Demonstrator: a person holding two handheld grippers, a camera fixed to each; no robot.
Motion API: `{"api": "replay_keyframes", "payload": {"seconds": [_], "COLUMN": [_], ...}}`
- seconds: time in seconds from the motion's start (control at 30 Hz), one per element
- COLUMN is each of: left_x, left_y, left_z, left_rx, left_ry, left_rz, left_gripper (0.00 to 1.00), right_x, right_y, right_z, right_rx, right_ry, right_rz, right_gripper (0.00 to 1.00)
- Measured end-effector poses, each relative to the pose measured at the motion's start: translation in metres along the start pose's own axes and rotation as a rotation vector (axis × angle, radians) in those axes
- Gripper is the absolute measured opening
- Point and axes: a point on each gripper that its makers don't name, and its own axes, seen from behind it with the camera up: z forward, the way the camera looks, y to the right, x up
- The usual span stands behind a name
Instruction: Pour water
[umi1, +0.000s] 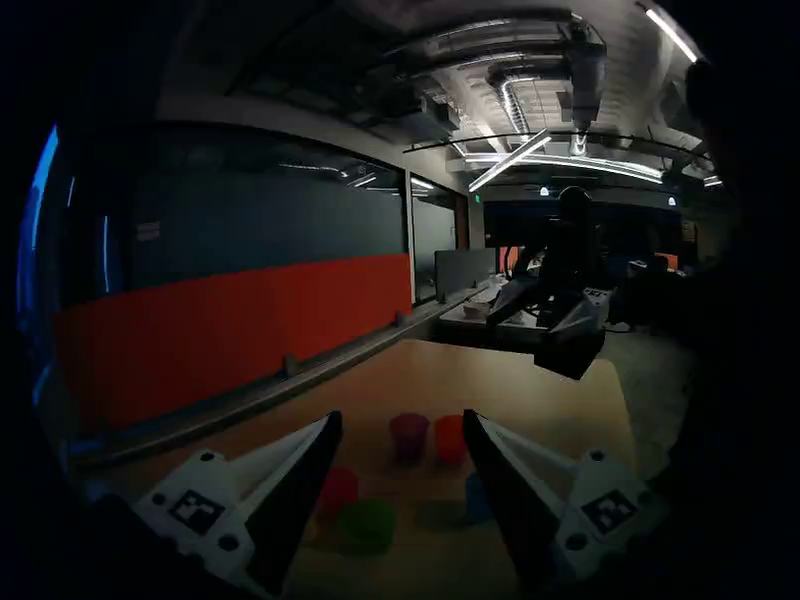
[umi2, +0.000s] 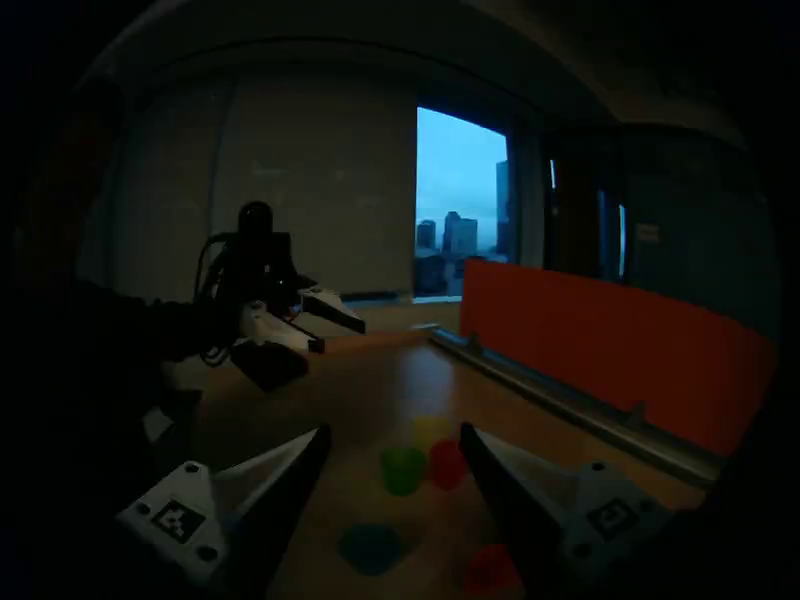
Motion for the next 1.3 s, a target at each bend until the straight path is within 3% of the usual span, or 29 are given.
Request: {"api": "replay_keyframes", "payload": {"seconds": [0.37, 0.77, 1.3], "left_x": [-0.027, -0.073, -0.134], "left_y": [-0.014, -0.018, -0.012], "left_z": [0.011, 0.03, 0.034], "left_rx": [-0.002, -0.023, -0.056], "left_ry": [-0.08, -0.219, -0.398], "left_rz": [0.005, 0.023, 0.039], "left_gripper": [0.88, 0.89, 0.89], "right_x": [-0.028, -0.073, -0.127], "right_y": [0.001, 0.0, -0.006], "right_z": [0.003, 0.009, 0.012], "right_rx": [0.011, 0.031, 0.065], "right_ry": [-0.067, -0.18, -0.305], "right_rz": [-0.027, -0.036, -0.011], "right_gripper": [0.99, 0.99, 0.99]}}
